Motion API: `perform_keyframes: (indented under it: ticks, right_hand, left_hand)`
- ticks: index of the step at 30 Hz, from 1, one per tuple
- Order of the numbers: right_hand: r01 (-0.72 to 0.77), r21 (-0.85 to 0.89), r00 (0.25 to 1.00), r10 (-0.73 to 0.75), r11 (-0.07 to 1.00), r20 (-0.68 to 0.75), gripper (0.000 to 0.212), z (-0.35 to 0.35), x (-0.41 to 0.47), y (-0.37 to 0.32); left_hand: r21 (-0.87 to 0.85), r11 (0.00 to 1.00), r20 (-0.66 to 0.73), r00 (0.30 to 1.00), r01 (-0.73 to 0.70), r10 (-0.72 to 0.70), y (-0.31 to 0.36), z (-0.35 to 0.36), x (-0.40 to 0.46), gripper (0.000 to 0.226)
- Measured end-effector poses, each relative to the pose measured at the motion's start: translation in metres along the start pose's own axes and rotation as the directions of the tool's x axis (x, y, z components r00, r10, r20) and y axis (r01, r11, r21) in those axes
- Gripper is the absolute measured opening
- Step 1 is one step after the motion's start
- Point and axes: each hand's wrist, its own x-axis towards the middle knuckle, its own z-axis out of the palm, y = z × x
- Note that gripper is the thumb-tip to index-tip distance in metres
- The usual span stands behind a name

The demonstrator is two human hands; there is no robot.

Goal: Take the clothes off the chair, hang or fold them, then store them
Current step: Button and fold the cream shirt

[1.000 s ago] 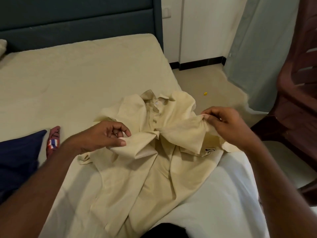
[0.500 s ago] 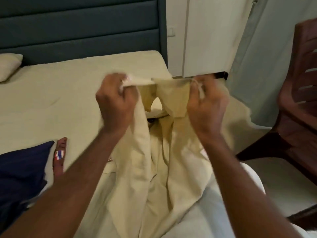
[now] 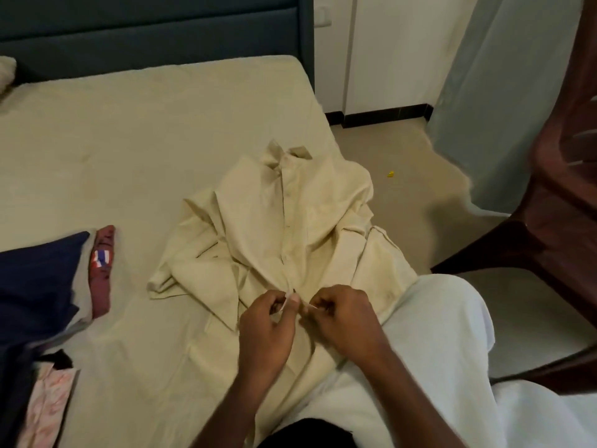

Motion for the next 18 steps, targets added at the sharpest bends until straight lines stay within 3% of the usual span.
perform_keyframes:
  ticks: [2, 4, 8, 11, 14, 18]
  right_hand:
    - [-0.007, 0.107, 0.998, 0.014, 0.994, -0.065, 0.005, -0.001, 0.001, 0.005]
    - [-0.031, 0.213, 0.993, 0.055, 0.977, -0.106, 0.009, -0.004, 0.002, 0.008]
    - [-0.071, 0.351, 0.989, 0.112, 0.934, -0.098, 0.009, -0.005, 0.002, 0.008]
    - [-0.134, 0.439, 0.989, 0.147, 0.888, 0.005, 0.008, -0.007, 0.001, 0.008]
    - [-0.224, 0.586, 0.974, 0.161, 0.779, 0.158, 0.009, -0.01, 0.0, 0.01]
    - [-0.23, 0.57, 0.971, 0.148, 0.789, 0.188, 0.01, -0.01, -0.002, 0.007]
  left_hand:
    - [-0.081, 0.995, -0.011, 0.998, 0.056, -0.057, 0.002, 0.001, 0.0, 0.031]
    - [-0.147, 0.986, -0.007, 0.997, 0.079, -0.081, 0.001, 0.001, -0.001, 0.022]
    - [-0.271, 0.956, -0.049, 0.99, 0.111, -0.129, 0.004, -0.001, -0.005, 0.009]
    - [-0.348, 0.93, -0.084, 0.985, 0.115, -0.153, 0.009, -0.002, -0.008, 0.009]
    - [-0.329, 0.941, -0.087, 0.99, 0.076, -0.111, 0.014, 0.0, -0.009, 0.01]
    - [-0.207, 0.978, -0.089, 0.996, -0.035, 0.017, 0.015, 0.005, -0.011, 0.013]
